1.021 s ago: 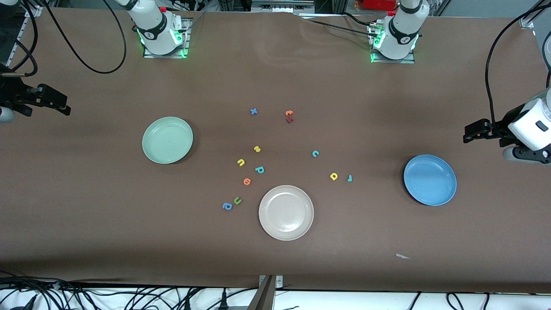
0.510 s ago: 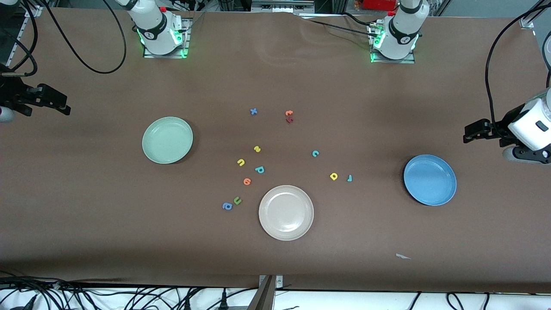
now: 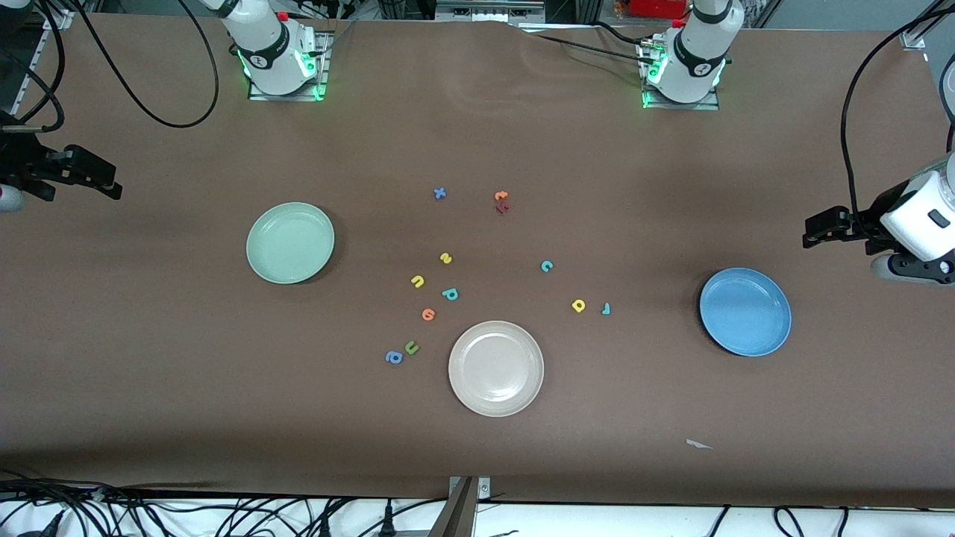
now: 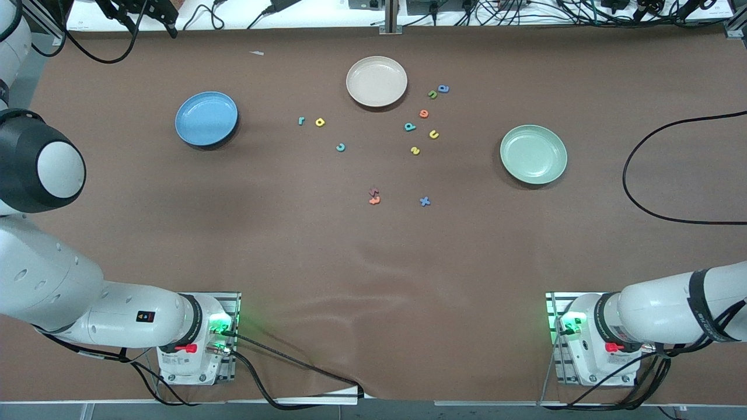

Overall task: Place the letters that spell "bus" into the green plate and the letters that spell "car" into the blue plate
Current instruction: 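Grasp cyan r with the left gripper while the right gripper grasps yellow u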

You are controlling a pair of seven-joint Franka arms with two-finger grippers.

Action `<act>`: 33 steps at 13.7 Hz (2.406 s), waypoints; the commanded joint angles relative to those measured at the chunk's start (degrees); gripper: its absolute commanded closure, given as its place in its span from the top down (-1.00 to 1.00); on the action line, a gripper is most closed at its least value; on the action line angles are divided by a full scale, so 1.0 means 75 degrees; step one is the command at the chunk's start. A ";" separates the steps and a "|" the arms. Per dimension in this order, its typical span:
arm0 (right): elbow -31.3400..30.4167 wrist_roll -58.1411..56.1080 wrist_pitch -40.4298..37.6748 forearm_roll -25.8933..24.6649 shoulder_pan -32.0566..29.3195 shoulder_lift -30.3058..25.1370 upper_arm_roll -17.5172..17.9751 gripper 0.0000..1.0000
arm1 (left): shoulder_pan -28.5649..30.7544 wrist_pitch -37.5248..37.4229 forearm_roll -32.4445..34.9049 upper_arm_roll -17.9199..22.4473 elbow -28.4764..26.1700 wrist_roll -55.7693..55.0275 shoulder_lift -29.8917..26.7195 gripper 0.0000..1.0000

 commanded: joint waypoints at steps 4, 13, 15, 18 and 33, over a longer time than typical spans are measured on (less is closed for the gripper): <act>0.0188 0.0008 -0.0468 -0.0013 0.0005 0.0041 0.0042 1.00 | -0.0067 0.0126 -0.0054 -0.0030 0.0007 0.0016 0.0119 1.00; 0.0013 0.3164 0.1334 0.0091 0.1994 0.2020 0.0090 1.00 | -0.1952 0.2441 -0.0462 -0.0101 -0.1113 -0.2080 0.1502 1.00; 0.0013 0.4909 0.1896 0.0056 0.2615 0.2535 0.0078 1.00 | -0.2467 0.3835 -0.0593 -0.0089 -0.2213 -0.2304 0.1502 1.00; -0.0139 0.7220 0.3148 0.0056 0.3401 0.3402 0.0078 1.00 | -0.2867 0.4836 -0.0593 -0.0089 -0.3003 -0.2363 0.1572 1.00; -0.0315 0.9816 0.5250 0.0150 0.4411 0.5186 0.0090 0.17 | -0.2950 0.7283 -0.0826 -0.0089 -0.2547 -0.2387 0.3376 0.84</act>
